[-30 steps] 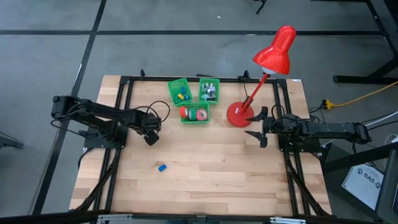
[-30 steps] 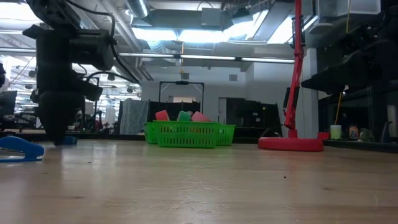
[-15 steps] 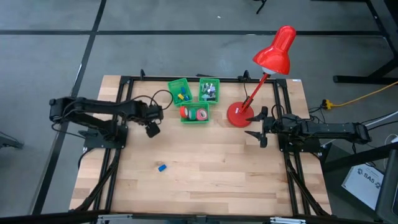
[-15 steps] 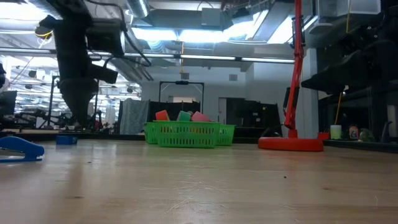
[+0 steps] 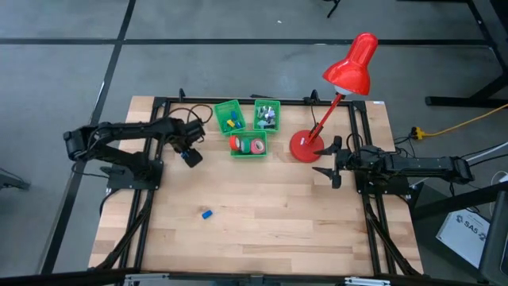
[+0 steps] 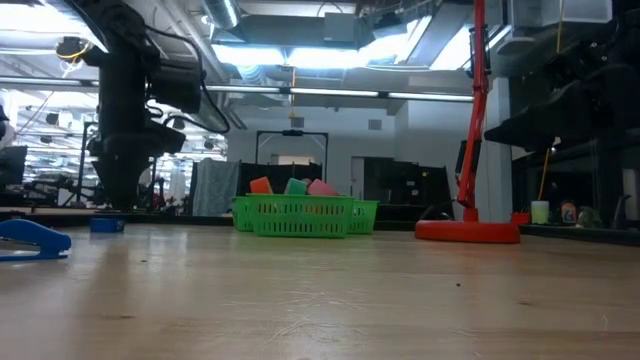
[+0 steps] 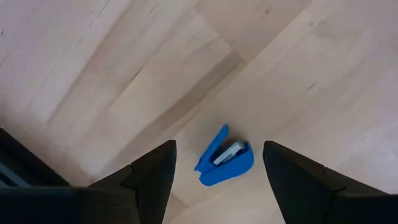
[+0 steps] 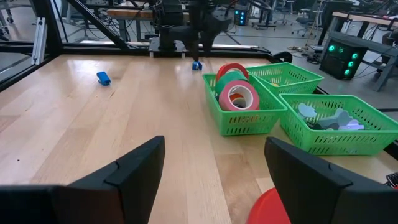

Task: Pick and place Stapler, Stapler remover, tape
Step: Put the blue stapler into the left green bin

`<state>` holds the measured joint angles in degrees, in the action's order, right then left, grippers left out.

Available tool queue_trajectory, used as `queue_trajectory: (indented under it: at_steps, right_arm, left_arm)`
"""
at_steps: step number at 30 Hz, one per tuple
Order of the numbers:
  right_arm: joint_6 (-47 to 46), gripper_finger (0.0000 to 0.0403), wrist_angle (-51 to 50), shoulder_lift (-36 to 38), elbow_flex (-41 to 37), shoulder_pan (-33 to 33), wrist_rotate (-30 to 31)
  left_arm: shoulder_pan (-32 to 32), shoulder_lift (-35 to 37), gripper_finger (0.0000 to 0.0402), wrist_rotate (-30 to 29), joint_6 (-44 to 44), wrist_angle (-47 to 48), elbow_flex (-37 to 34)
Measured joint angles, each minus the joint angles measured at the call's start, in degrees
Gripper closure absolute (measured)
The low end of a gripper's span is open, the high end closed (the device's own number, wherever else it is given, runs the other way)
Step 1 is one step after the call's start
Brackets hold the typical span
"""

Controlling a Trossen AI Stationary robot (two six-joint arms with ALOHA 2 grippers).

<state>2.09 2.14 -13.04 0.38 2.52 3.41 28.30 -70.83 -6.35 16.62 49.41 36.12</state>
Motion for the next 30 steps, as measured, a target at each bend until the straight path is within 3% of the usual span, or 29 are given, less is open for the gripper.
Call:
queue_trajectory:
  at_steps: [8,15,21,30]
  right_arm:
    - [0.00,0.0121,-0.01,-0.01,0.00,0.00,0.01]
    - [0.00,0.0121,-0.01,-0.01,0.00,0.00,0.00]
    - [0.00,0.0121,0.00,-0.01,0.00,-0.01,0.01]
    - [0.00,0.0121,-0.01,-0.02,0.00,0.00,0.01]
  left_arm:
    - [2.29,-0.08,0.0162,0.44,5.09,-2.35,-2.92]
    - [3.38,-1.33,0.0162,6.50,13.91,-4.10,-5.20]
    - [0.70,-1.33,0.0162,12.45,21.87,-6.12,-5.97]
    - [-6.91,-1.33,0.0162,8.74,24.34,-13.37,-6.12]
